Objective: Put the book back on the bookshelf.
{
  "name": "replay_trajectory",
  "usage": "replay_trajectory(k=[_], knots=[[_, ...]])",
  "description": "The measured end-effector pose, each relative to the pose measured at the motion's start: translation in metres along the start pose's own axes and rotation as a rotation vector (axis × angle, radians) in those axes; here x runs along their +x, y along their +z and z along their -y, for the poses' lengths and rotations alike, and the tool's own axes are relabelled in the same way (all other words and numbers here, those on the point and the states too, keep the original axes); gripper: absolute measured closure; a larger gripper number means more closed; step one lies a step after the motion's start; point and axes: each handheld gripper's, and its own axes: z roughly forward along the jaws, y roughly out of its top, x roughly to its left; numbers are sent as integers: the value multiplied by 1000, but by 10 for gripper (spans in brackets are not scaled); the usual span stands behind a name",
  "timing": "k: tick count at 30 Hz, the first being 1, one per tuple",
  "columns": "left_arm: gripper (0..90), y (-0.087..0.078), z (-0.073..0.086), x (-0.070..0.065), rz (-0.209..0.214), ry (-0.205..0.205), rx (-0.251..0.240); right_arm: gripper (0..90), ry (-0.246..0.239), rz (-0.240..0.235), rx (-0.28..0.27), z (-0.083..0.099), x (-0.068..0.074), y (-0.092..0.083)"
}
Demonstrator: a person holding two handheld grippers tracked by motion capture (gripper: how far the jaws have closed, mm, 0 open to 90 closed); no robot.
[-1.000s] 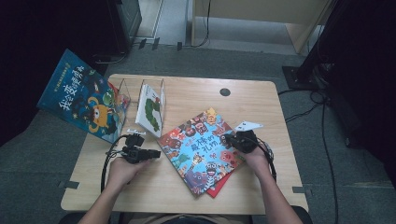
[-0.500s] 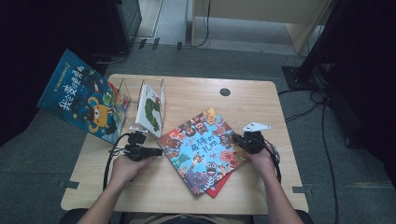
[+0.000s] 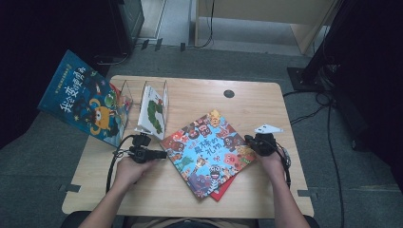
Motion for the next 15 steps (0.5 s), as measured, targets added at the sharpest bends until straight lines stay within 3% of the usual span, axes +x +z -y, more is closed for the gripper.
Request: replay_trajectory(k=[15], knots=[[753, 1, 0, 1, 18, 1, -6, 900, 12, 10, 20, 3, 1, 0]])
